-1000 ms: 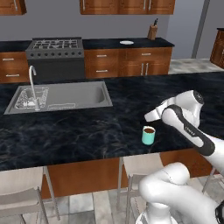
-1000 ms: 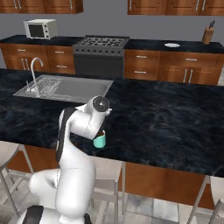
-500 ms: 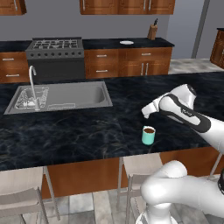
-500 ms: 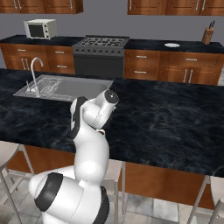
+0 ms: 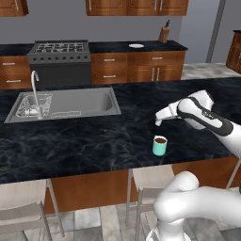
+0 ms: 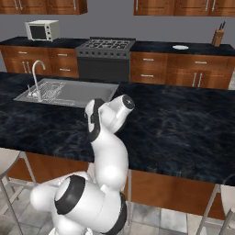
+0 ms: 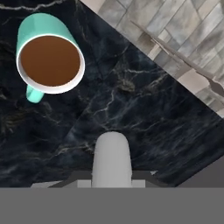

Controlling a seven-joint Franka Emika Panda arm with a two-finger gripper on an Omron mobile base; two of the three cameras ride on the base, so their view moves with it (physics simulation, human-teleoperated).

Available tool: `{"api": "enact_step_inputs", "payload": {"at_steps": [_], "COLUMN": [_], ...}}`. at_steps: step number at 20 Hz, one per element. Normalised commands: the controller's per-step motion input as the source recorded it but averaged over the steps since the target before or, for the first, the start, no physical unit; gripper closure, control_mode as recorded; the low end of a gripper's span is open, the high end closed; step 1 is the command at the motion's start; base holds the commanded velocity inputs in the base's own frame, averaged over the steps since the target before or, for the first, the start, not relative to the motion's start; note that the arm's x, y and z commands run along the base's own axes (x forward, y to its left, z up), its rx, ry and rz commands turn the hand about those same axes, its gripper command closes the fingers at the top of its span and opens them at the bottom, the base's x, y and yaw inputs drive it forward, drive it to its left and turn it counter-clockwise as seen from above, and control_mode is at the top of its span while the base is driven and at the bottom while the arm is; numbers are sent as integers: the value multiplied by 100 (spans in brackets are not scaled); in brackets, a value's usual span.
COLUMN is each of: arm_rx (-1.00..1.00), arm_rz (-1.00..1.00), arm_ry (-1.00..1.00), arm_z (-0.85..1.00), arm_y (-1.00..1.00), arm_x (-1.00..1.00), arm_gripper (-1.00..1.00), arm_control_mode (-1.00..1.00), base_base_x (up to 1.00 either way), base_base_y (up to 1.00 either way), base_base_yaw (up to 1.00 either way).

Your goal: Pick up the marshmallow and place it in the cup of hot chocolate on the dining counter.

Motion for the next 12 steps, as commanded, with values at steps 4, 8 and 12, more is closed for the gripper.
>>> {"api": "enact_step_inputs", "payload": {"at_steps": [4, 8, 12], "arm_rx": [0, -6, -16], "arm_rz": [40, 40, 39], "arm_ry": [-30, -17, -21], "arm_z": [-25, -9, -22], "arm_y": [-42, -10, -18], "arm_x": [28, 48, 44], "arm_gripper": [100, 100, 100], "arm_control_mode": [-100, -100, -100], "base_base_x": [0, 0, 0], "base_base_y": [0, 0, 0], "base_base_yaw": [0, 0, 0]}}
